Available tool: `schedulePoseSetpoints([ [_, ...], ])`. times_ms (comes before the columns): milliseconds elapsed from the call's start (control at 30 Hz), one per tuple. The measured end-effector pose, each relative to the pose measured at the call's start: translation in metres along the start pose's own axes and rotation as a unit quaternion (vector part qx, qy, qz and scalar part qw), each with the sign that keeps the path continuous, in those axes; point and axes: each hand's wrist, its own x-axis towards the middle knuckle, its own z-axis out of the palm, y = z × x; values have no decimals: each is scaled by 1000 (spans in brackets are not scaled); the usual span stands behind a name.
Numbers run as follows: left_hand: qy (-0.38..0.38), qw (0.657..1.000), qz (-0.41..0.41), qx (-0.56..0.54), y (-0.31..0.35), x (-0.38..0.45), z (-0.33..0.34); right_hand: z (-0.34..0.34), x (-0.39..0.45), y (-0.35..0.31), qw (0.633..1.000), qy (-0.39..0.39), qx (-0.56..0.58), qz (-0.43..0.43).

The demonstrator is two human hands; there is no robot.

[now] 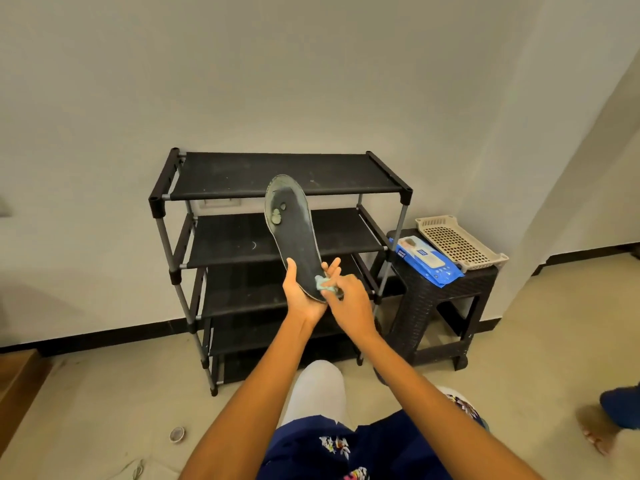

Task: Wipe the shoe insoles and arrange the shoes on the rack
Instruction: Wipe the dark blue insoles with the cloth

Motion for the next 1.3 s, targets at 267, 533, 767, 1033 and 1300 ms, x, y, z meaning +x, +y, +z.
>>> schedulePoseSetpoints([
  [267,1,1000,21,11,19,-6,-10,8,20,-9,997,19,73,3],
  [533,19,1000,10,3,31,-4,-19,24,0,-27,995,-54,68,-42],
  [767,13,999,42,8,33,-5,-11,22,28,-21,999,-21,-44,-4],
  [1033,15,999,30,21,27,-4,-7,13,15,-32,998,-8,59,-37],
  [1300,0,999,9,38,33,-5,-2,14,37,-25,996,-58,-47,-50],
])
